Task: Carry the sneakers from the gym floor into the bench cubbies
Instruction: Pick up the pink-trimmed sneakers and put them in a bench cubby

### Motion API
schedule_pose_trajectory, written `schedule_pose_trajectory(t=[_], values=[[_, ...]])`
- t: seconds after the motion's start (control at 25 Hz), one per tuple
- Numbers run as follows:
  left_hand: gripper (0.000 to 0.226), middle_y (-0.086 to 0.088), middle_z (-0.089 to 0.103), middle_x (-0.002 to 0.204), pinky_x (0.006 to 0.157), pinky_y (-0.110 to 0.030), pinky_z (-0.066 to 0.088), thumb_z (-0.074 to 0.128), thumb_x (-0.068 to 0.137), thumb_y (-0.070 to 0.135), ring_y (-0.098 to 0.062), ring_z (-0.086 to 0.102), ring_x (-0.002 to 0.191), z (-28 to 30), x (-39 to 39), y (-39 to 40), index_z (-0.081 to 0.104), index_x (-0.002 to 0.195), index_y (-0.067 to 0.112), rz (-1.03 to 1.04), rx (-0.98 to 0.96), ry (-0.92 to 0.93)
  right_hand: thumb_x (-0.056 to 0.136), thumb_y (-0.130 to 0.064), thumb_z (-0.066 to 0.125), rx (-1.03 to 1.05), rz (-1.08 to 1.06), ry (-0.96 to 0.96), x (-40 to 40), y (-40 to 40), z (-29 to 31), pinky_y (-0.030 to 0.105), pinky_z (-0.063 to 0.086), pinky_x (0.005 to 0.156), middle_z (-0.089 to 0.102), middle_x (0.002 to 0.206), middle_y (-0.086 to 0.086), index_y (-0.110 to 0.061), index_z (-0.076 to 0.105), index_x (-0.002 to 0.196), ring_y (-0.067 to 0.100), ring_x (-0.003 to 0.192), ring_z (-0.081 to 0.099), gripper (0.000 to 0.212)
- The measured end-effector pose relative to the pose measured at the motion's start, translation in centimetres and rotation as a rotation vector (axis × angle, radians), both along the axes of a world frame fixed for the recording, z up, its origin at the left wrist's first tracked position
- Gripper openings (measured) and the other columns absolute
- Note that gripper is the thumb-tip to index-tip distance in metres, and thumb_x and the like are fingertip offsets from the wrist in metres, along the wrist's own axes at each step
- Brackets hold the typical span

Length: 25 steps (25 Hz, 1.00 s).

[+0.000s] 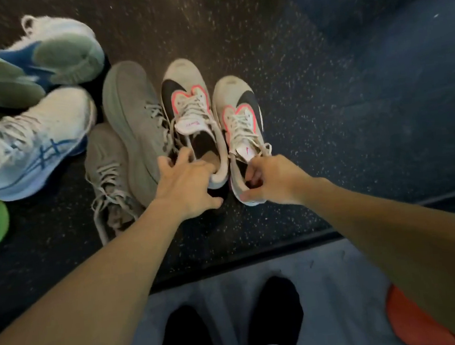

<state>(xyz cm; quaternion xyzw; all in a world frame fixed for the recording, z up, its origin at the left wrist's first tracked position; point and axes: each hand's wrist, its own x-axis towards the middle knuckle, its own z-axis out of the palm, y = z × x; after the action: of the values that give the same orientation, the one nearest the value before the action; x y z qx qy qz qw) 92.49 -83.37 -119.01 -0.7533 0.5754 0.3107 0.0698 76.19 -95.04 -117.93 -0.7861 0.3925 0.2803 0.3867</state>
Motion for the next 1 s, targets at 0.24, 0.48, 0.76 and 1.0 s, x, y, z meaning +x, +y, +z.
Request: schedule_pose_trajectory(t=[0.24, 0.48, 0.76, 1.0], values=[[0.022, 0.001, 0.061, 0.087, 0.088, -0.040, 0.030, 0.066, 0.082, 0.039, -0.024, 0.056, 0.093, -1.9, -3.0, -1.9, 0.061, 0.096, 0.022, 0.091, -0.015, -0.112, 0.077, -0.022, 0.073, -0.144, 0.218, 0.034, -0.7, 3.1, -2.8, 0.040, 0.047, 0.073, 0.054, 0.102, 0.002, -0.017, 0.047, 0.103, 0.024, 0.088, 0.054, 0.037], [0.029, -0.005, 0.059, 0.084, 0.072, -0.035, 0.032, 0.067, 0.083, 0.036, -0.032, 0.061, 0.085, 2.7, -1.8, -2.5, 0.057, 0.099, 0.015, 0.191, -0.064, -0.031, 0.084, -0.012, 0.064, -0.142, 0.093, -0.044, -0.1, 0.7, 1.4, 0.038, 0.050, 0.082, 0.055, 0.108, 0.006, -0.014, 0.052, 0.103, 0.023, 0.091, 0.054, 0.023], [0.020, -0.005, 0.061, 0.091, 0.061, -0.036, 0.038, 0.067, 0.084, 0.033, -0.031, 0.061, 0.084, 18.5, 3.7, -8.1, 0.057, 0.094, 0.019, 0.173, -0.162, -0.113, 0.082, -0.012, 0.070, -0.265, 0.006, -0.190, 4.2, -6.4, 16.4, 0.038, 0.054, 0.085, 0.059, 0.111, 0.002, -0.017, 0.057, 0.111, 0.019, 0.095, 0.057, 0.033], [0.018, -0.004, 0.059, 0.094, 0.066, -0.035, 0.042, 0.066, 0.086, 0.029, -0.026, 0.061, 0.085, 39.5, 8.9, -12.2, 0.064, 0.101, 0.020, 0.101, -0.375, -0.267, 0.079, -0.010, 0.072, -0.534, 0.013, -0.373, 8.6, -11.7, 38.5, 0.041, 0.053, 0.084, 0.060, 0.110, 0.003, -0.015, 0.057, 0.106, 0.021, 0.098, 0.055, 0.032]])
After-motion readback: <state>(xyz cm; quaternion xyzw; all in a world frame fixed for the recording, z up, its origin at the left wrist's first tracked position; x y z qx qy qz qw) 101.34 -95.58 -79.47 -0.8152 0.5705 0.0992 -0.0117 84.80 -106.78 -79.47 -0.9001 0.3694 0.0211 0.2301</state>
